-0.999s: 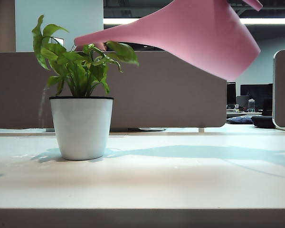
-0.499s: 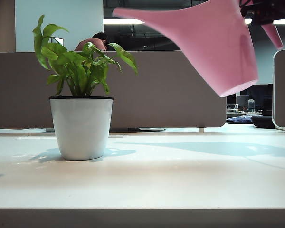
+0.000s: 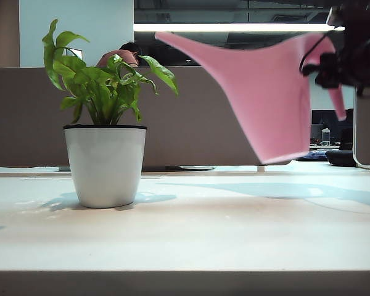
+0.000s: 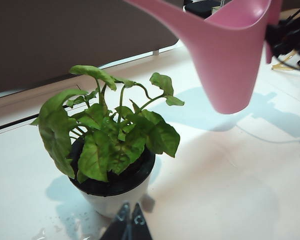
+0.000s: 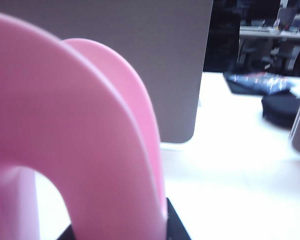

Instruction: Pick up the watering can from the table, water the potted plant, and put the can back.

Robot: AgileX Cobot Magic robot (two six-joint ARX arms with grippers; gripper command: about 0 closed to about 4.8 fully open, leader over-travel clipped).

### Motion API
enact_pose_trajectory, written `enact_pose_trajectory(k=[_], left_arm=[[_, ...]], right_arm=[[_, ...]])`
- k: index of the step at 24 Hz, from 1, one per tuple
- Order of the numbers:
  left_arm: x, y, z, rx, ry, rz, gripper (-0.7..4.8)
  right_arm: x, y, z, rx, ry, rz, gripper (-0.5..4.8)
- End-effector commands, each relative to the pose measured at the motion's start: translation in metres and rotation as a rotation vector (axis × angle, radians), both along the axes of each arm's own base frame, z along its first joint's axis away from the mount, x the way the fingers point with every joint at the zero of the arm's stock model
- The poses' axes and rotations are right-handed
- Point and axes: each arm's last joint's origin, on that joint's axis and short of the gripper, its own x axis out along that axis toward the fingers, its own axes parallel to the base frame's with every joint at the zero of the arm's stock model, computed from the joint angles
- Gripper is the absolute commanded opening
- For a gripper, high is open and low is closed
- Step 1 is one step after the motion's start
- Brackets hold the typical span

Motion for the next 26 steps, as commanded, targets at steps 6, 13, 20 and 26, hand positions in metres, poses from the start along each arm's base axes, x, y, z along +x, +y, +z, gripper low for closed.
enact_pose_trajectory(k=[6, 13, 20, 26], left_arm=[[-0.001, 0.001, 0.002, 0.005, -0.016, 0.020, -0.05], [0.000, 0.001, 0.002, 0.006, -0.015, 0.020, -0.05], [0.000, 0.001, 0.002, 0.005, -0.014, 0.020, -0.05], [-0.001, 0.001, 0.002, 0.005, -0.014, 0.020, -0.05]], right_arm=[[0.018, 0.000, -0.041, 0.093, -0.014, 0.000, 1.11], [0.008, 0.000, -0.066, 0.087, 0.024, 0.005, 1.11], [-0.003, 0.001, -0.081, 0.044, 0.084, 0.046, 1.17], [-0.009, 0.001, -0.092, 0.038, 0.160, 0.044, 1.80]])
